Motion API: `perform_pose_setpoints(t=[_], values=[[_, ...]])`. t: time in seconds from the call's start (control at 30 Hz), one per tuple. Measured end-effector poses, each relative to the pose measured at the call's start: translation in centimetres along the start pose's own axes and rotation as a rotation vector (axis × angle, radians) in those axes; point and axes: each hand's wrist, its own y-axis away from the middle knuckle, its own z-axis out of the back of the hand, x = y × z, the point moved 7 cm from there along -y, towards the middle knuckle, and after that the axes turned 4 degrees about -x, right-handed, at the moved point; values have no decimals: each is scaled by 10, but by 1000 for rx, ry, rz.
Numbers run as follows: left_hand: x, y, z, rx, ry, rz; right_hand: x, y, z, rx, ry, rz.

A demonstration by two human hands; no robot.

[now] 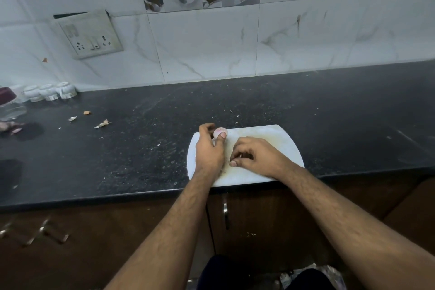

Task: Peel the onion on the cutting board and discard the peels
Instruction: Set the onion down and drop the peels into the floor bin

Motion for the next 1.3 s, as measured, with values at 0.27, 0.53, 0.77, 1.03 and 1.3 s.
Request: perform_pose_setpoints(t=[0.27,0.53,0.77,1.03,1.3], values=[[-1,2,-4,51,-132,1,-13,0,13,-226,368,-311],[-6,4,-11,94,-242,-38,-5,10,25,-304,382,-396],[-8,6,-14,152,-244,-41,-53,26,56,-701,-315,-563],[-50,37,-33,286,-393,-547,-65,28,50,-764,-642,-618],[-36,55,-75,689,-877,-598,-66,33,52,-839,-757,-660]])
